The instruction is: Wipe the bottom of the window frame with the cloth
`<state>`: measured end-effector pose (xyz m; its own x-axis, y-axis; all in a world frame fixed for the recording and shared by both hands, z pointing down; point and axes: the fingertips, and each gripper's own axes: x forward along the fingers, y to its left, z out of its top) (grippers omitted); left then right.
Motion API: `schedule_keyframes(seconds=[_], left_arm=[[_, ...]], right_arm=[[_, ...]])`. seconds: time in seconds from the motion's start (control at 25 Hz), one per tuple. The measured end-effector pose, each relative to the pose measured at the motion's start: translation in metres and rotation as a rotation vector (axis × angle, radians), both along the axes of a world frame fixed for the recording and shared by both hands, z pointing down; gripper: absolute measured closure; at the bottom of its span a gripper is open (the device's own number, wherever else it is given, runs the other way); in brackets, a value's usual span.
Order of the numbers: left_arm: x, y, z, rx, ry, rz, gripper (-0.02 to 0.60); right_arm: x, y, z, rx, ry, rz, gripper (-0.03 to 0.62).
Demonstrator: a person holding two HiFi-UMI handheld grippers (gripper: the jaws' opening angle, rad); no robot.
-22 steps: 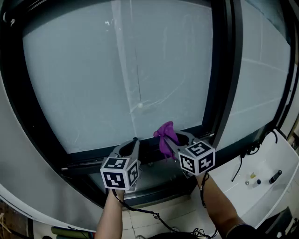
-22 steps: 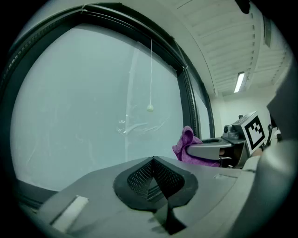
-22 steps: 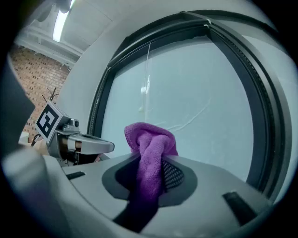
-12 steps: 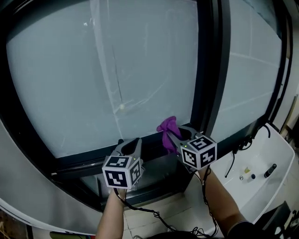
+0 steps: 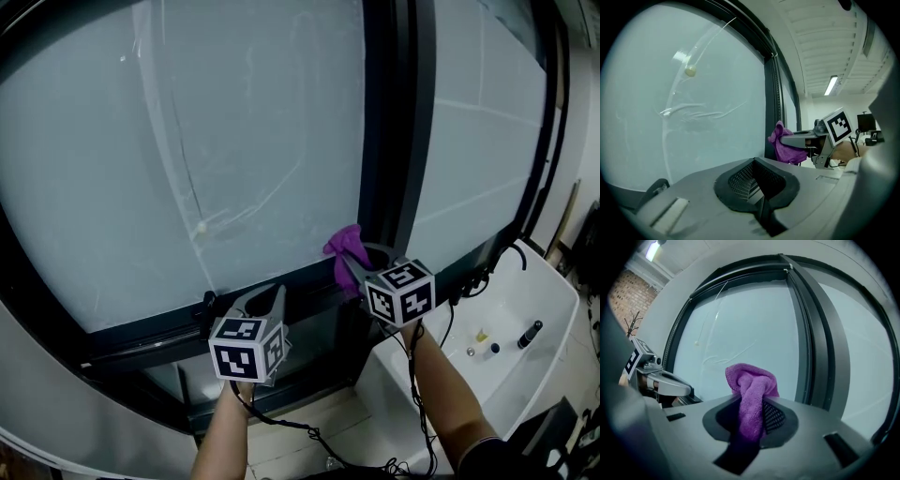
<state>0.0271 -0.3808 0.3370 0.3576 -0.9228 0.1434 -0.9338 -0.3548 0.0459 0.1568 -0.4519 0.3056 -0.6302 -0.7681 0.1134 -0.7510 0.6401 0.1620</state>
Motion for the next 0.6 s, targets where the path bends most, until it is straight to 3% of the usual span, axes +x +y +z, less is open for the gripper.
schedule_keyframes(seconds=[0.6], left_arm=[[0.044,-0.034,0.027,-0.053,-0.005,0.057,0.58]], right_arm=[[0.03,-0.062,0.03,0.006,0.143,0.086,0.499]])
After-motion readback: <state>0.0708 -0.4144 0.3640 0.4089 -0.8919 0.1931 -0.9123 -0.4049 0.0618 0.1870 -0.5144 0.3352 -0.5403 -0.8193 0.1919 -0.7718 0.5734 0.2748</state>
